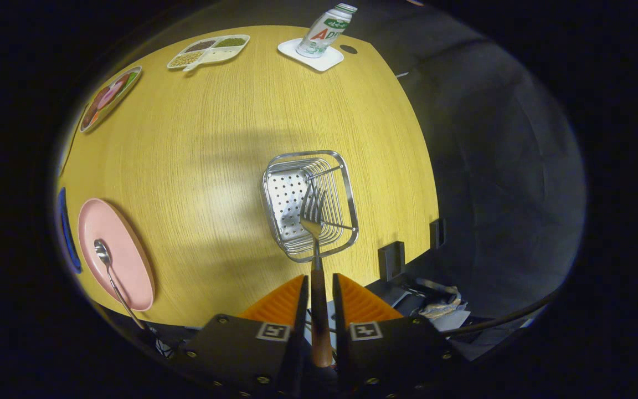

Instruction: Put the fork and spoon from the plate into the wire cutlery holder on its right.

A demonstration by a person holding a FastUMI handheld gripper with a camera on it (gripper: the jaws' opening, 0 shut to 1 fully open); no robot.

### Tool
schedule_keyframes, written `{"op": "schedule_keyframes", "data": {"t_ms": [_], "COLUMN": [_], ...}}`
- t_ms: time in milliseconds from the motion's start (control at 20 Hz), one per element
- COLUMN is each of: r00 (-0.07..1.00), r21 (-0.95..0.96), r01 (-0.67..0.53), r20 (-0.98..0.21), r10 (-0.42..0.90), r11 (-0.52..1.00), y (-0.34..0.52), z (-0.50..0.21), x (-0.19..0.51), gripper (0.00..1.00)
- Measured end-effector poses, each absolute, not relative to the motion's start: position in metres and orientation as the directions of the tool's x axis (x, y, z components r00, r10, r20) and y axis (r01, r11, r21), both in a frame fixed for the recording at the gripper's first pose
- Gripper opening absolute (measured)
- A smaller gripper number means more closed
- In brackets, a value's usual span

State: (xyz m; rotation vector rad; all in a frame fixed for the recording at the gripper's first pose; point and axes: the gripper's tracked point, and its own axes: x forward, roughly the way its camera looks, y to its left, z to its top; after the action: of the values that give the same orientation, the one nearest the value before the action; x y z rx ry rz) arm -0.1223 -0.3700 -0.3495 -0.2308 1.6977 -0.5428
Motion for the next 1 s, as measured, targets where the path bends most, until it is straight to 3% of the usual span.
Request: {"op": "schedule_keyframes", "data": {"t_ms": [50, 100, 200, 700, 1000], "r00": [-0.195, -0.186, -0.171, -0.095, -0.048], "r21": [-0.474, -0.475, -0.481, -0.475, -0.507], "r01": [0.151, 0.152, 0.145, 0.148, 0.054], "r20": [-0.875, -0.875, -0.873, -0.88, -0.862], "r10": [-0.444, -0.447, -0.457, -0.465, -0.505], "r11": [0.868, 0.867, 0.865, 0.868, 0.86], "y": [-0.369, -0.369, -0.368, -0.35, -0.324], "z": [-0.347, -0.346, -0.339, -0.331, -0.319], "x": [-0.119, -0.117, -0.112, -0.099, -0.084], "gripper": [0.42, 0.67, 0.75, 0.75, 0.75]}}
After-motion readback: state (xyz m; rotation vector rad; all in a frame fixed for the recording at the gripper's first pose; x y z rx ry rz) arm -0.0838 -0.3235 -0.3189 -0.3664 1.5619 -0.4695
